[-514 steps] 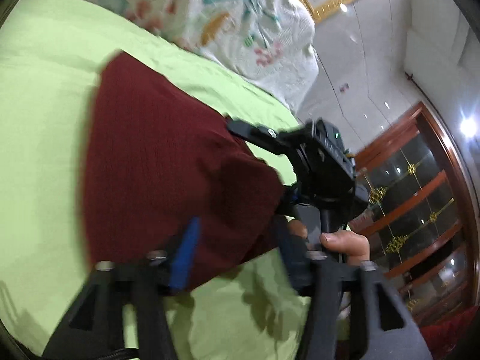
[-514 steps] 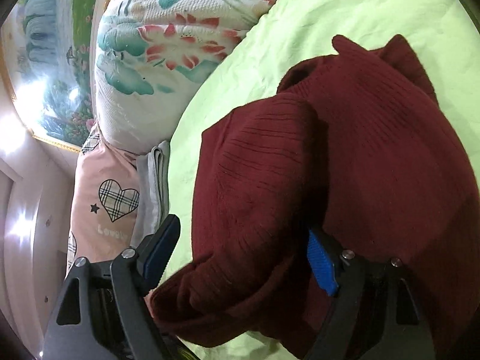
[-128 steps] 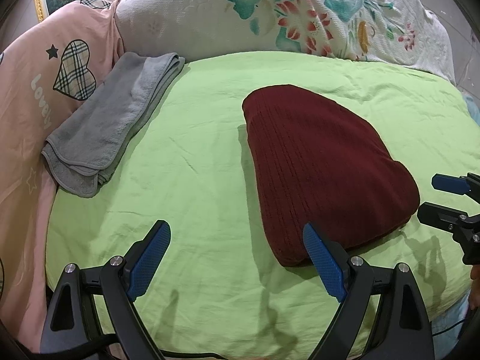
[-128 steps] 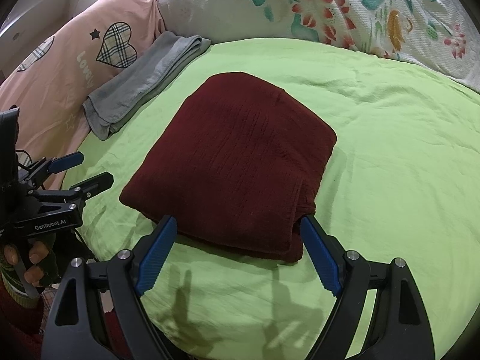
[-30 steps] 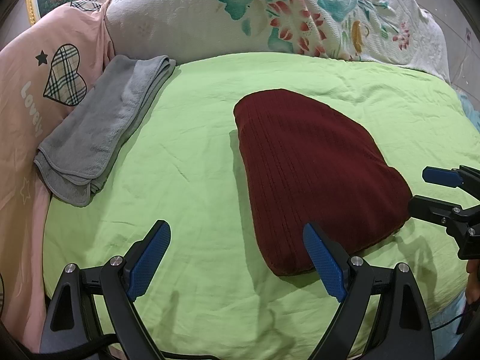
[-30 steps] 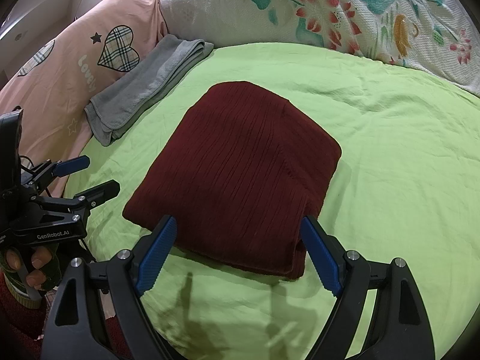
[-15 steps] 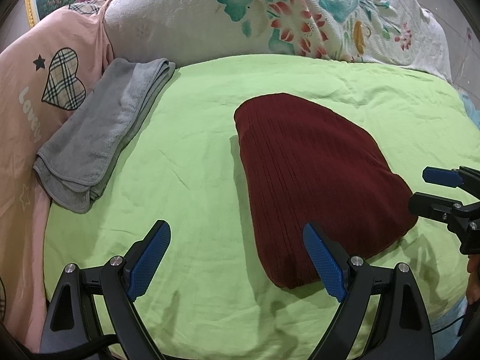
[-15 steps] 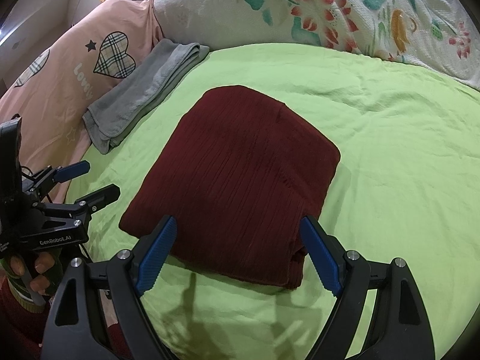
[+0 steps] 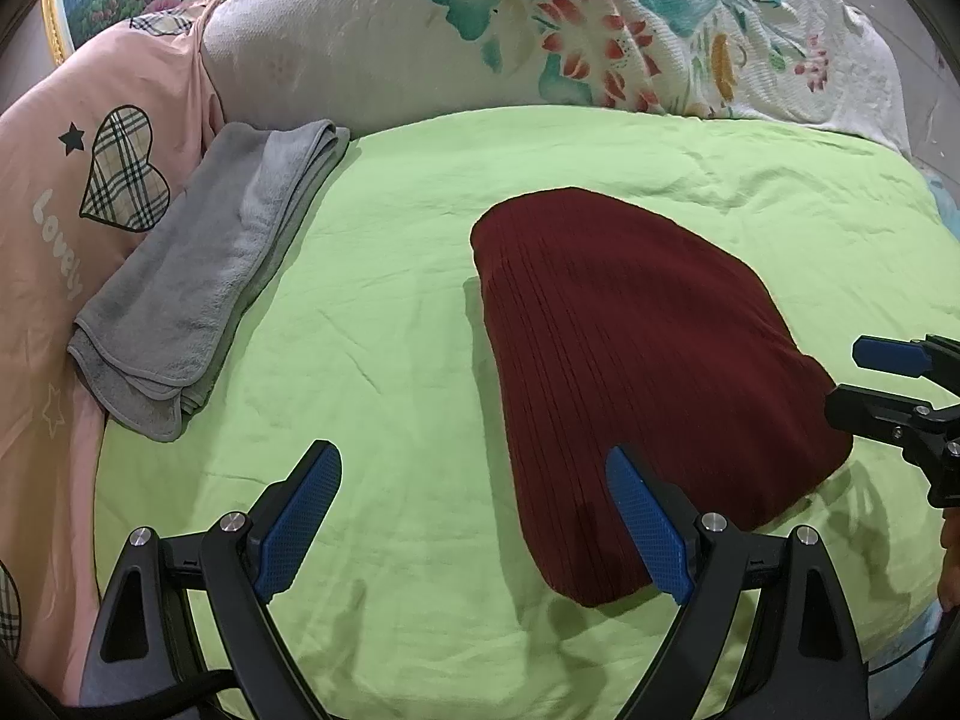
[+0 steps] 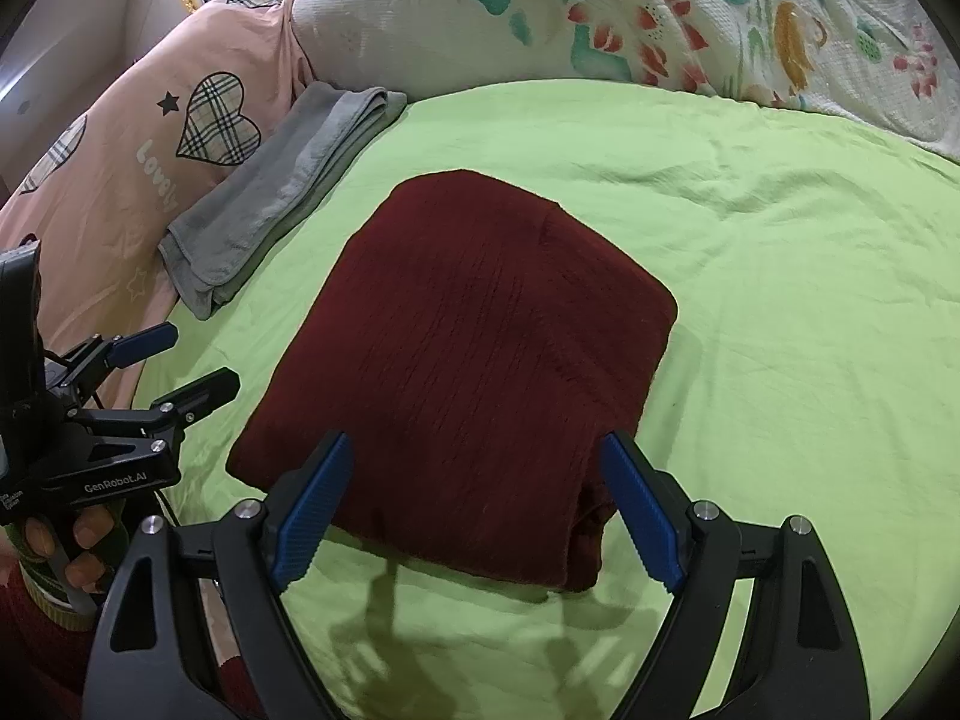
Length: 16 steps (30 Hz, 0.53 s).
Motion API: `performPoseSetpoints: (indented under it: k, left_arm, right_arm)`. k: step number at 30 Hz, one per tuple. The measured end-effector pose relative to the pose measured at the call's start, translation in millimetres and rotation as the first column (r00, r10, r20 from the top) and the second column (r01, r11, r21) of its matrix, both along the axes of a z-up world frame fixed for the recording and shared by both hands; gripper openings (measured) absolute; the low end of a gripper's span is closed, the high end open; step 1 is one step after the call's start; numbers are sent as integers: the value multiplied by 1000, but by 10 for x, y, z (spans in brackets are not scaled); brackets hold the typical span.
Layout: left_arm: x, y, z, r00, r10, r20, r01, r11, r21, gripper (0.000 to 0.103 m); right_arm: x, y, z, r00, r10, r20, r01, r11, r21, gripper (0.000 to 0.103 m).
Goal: Fold large clothes
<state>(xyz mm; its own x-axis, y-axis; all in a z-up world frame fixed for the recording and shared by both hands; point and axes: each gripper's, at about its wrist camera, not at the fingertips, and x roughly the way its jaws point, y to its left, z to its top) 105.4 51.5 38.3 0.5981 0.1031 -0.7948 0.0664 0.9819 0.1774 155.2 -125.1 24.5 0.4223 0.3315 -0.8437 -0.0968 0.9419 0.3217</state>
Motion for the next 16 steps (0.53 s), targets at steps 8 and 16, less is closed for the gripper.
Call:
performPoseSetpoints:
  k: [8, 16]
  left_arm:
    - [24, -30, 5, 1000, -3, -2, 3, 1000, -1, 91]
    - [81, 13, 27, 1000, 19, -4, -19, 1000, -16, 91]
  right_arm:
    - [46, -38, -13, 1000, -4, -3, 4, 1000, 4, 85]
    - [91, -57, -23, 1000, -7, -2, 7, 1000, 8, 85]
